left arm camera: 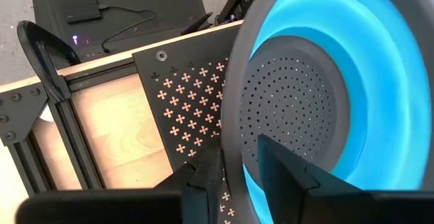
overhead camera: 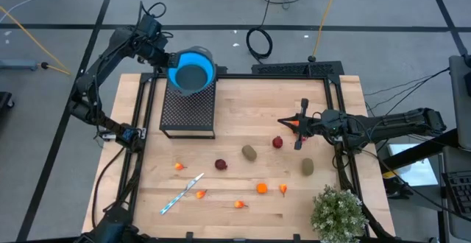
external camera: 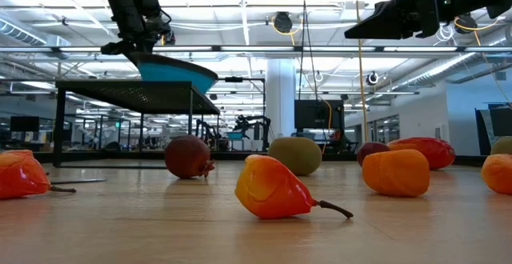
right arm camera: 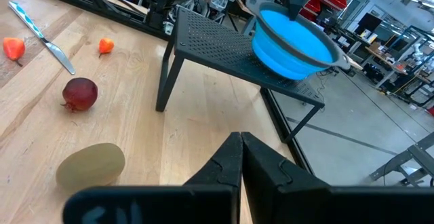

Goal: Pick & Place Fruit
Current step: Put the foldable silicon strainer on the shelf, then put the orange mango into the blue strainer bowl on the shelf

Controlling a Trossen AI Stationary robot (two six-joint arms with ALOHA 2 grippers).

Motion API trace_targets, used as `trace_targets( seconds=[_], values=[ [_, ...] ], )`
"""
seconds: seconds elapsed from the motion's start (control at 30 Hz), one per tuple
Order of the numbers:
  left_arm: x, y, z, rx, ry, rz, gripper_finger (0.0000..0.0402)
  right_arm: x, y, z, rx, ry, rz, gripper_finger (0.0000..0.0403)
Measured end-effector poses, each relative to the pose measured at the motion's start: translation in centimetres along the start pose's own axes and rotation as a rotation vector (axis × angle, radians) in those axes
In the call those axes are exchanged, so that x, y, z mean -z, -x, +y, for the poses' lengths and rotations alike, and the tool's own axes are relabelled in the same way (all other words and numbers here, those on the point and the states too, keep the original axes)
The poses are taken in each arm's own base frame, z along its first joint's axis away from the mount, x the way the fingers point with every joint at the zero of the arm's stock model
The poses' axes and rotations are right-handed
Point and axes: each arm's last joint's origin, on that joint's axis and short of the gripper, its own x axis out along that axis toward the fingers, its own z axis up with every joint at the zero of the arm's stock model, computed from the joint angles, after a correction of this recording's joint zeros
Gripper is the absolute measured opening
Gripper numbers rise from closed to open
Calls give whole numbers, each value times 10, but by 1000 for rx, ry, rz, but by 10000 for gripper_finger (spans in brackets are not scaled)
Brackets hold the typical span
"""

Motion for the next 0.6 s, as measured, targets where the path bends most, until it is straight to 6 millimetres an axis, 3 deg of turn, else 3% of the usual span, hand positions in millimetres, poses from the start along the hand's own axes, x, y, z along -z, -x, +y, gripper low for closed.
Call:
trace_targets(
  seconds=[0.37,0.6],
  values=[
    [0,0,1,-34,6,-8,218,-1,0,0,2,-9,-6,0],
    [0,0,2,-58,-12,-13,255,-1,0,0,2,-9,-7,0]
  ],
)
